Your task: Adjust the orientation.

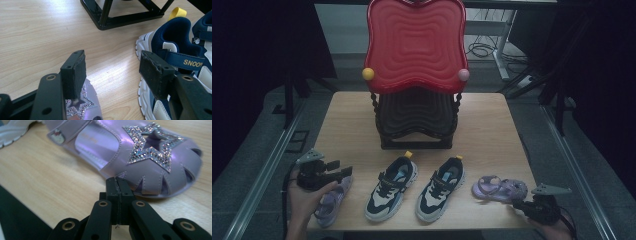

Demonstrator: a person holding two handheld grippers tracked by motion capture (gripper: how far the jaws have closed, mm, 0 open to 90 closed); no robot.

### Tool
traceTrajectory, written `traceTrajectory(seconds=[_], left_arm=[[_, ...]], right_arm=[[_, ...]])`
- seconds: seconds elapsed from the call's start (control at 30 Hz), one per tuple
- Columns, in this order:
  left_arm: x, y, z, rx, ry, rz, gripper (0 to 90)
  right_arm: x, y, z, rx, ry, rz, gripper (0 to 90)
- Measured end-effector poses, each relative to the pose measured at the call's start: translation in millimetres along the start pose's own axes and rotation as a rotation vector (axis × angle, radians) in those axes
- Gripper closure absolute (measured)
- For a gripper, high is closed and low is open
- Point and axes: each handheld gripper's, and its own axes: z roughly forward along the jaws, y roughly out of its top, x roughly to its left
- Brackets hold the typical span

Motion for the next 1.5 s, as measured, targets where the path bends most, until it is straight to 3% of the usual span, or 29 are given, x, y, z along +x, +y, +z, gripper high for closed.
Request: traceTrajectory(seconds=[0.43, 0.8, 1.27, 1.5], left_arm=[[-0.4, -0.4, 0.8, -0.004, 0.001, 0.0, 38.7], [1.0, -0.6, 0.3, -0.004, 0.003, -0.002, 38.7], [2.4, -0.2, -5.5, -0.014, 0.009, -0.003, 38.6], [2.3, -0.8, -4.5, -0.011, 0.008, -0.003, 38.6]], right_arm=[[-8.8, -2.7, -1.6, -0.034, -0.024, 0.035, 89.9], [-10.7, -2.1, -0.3, -0.036, -0.039, 0.032, 89.9], [-29.9, 7.0, 10.4, -0.066, -0.026, 0.069, 89.9], [-36.6, 26.5, 20.2, -0.05, -0.035, 0.022, 89.9]])
